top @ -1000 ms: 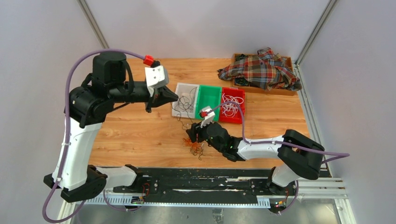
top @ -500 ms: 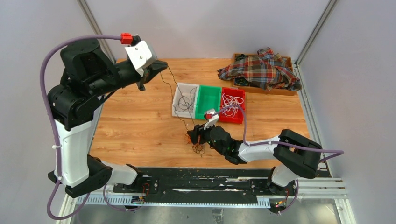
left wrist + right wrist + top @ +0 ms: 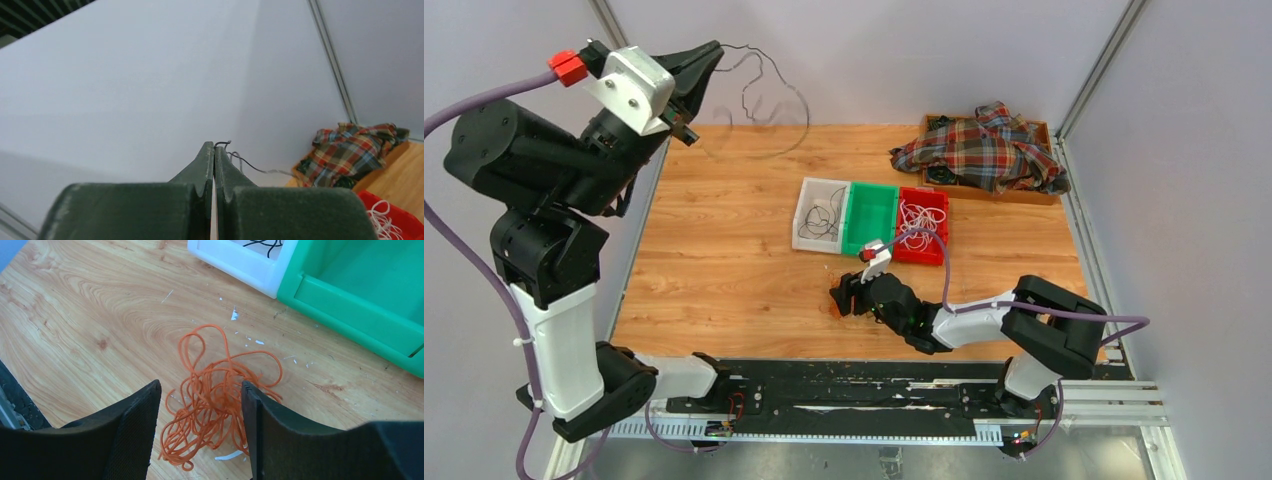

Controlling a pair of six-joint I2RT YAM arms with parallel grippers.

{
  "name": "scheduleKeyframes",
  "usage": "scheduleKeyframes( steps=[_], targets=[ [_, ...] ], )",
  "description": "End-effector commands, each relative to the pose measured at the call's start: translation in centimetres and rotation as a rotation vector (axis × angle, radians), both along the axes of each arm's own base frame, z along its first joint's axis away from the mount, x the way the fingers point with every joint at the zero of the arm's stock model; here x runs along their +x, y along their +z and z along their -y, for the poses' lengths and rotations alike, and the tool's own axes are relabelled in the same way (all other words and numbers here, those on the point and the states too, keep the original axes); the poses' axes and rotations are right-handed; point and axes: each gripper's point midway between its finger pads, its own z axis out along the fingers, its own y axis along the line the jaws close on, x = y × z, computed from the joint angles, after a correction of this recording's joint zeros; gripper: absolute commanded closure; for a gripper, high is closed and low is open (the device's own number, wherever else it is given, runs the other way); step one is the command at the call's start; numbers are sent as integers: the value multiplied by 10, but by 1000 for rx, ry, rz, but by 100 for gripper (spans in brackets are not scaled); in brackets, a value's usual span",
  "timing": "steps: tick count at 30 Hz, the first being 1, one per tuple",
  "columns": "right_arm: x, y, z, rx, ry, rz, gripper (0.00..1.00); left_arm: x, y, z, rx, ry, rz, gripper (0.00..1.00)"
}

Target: Untangle the cables

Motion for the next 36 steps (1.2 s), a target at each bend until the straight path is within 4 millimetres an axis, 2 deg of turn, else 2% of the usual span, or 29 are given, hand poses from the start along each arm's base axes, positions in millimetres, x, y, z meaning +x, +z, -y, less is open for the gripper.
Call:
scheduleKeyframes(
  steps=[1,5,11,24,36],
  targets=[
    [-11,-7,-5,-15,27,-7,40,-9,32,-13,-71,40,111,100],
    [-12,-9,-5,-14,25,-18,40,-12,46,-23,-127,74,178,100],
    [-12,-2,-5,1,26,-15,40,-5,28,-14,-83,53,122,100],
    [-9,52,12,55,-5,71,40,51,-95,18,16,51,-145,100],
    [-8,57,38,55,-69,91,39,91,-197,50,72,16,-310,100]
  ],
)
